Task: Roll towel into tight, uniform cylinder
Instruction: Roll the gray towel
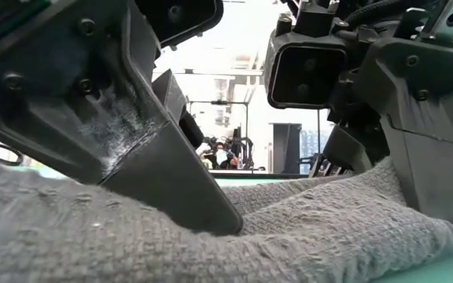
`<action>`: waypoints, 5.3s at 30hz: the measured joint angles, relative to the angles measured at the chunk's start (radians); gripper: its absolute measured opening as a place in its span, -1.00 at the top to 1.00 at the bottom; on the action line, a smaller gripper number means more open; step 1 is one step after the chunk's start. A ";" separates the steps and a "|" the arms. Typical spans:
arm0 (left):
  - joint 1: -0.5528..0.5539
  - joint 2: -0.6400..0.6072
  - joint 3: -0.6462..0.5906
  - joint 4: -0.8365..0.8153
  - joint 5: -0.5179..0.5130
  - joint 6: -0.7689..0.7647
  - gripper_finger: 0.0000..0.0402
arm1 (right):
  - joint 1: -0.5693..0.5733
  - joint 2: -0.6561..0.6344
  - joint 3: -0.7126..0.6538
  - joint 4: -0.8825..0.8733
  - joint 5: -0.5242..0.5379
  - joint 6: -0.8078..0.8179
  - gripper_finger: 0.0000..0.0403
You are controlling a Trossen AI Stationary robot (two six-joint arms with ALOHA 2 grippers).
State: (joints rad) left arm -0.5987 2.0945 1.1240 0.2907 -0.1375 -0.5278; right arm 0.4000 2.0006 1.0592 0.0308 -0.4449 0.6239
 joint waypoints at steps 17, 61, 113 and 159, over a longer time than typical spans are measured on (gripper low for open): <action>0.044 -0.004 0.003 -0.083 0.027 -0.025 1.00 | -0.021 -0.208 -0.006 -0.414 0.147 -0.113 0.45; 0.098 -0.001 -0.003 -0.068 0.135 -0.046 1.00 | 0.314 -0.034 0.004 -0.093 0.844 -0.724 -0.08; 0.078 0.037 0.018 0.167 0.100 0.098 1.00 | -0.009 -0.098 0.000 -0.232 0.018 -0.082 0.87; 0.126 0.108 0.017 0.163 0.102 0.064 1.00 | 0.338 -0.085 0.000 -0.130 0.849 -0.553 0.20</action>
State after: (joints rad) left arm -0.4724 2.2029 1.1412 0.4541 -0.0355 -0.4641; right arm 0.7378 1.9154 1.0588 -0.0989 0.4038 0.0711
